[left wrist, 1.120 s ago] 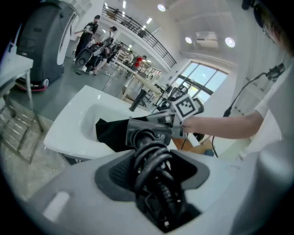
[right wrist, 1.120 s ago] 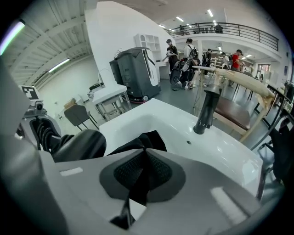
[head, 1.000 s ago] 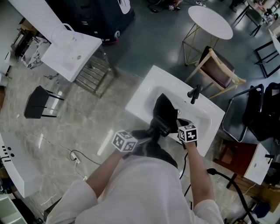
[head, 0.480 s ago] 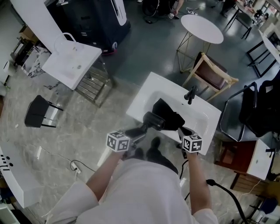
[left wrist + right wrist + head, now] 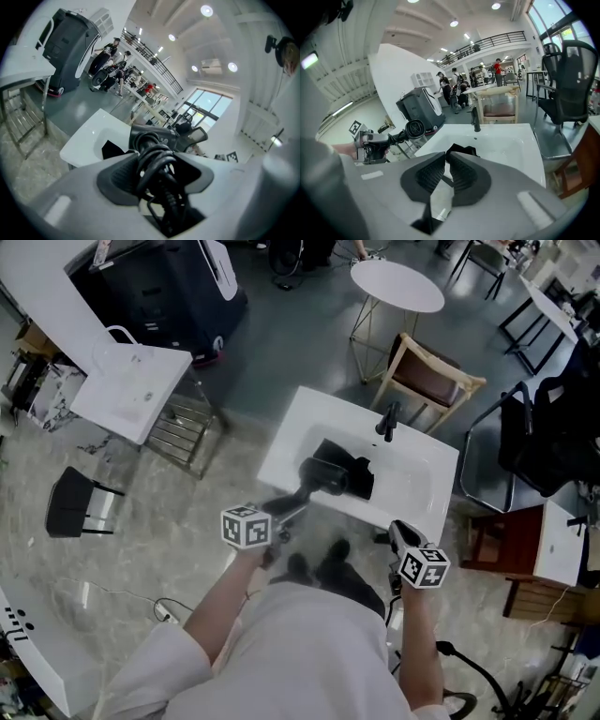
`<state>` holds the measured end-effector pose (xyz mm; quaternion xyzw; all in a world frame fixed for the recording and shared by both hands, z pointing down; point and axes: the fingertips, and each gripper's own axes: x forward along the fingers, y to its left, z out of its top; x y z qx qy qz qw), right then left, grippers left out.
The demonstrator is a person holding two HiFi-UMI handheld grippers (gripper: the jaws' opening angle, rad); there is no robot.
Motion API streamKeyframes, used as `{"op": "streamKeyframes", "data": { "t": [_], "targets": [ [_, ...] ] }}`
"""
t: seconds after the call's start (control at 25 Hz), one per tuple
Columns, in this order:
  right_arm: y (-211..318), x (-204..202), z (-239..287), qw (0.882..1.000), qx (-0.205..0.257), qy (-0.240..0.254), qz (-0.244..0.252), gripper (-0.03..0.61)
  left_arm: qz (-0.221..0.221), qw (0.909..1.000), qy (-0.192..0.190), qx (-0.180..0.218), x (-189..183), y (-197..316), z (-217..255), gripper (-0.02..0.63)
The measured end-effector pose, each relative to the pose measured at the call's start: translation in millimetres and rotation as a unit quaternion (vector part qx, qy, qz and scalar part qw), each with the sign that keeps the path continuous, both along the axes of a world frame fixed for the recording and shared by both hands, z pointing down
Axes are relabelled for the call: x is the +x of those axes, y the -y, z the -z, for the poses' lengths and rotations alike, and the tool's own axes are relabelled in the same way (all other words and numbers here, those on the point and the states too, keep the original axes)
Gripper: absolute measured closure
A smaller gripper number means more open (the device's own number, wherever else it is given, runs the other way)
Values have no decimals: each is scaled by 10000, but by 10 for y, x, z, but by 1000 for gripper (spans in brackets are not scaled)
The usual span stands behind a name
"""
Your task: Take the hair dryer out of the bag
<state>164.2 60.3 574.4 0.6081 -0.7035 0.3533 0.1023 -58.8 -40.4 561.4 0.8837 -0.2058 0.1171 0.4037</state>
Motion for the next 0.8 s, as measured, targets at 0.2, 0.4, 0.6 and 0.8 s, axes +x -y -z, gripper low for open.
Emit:
{"op": "streamKeyframes", "data": {
  "t": [0.2, 0.4, 0.6, 0.8],
  "targets": [
    [-166, 147, 185, 9993, 242, 138, -254, 545, 32, 9999, -138, -25, 129, -93, 102, 380],
    [-346, 447, 357, 9975, 456, 266, -462, 545, 229, 9993, -289, -68, 277, -189, 232, 380],
    [-615, 831, 419, 9952, 573, 519, -600, 557, 431, 9984, -351, -127, 534, -335, 320, 380],
    [-751, 1047, 535, 9928, 817, 613, -625, 572, 597, 9967, -522, -186, 675, -416, 391, 380]
  ]
}}
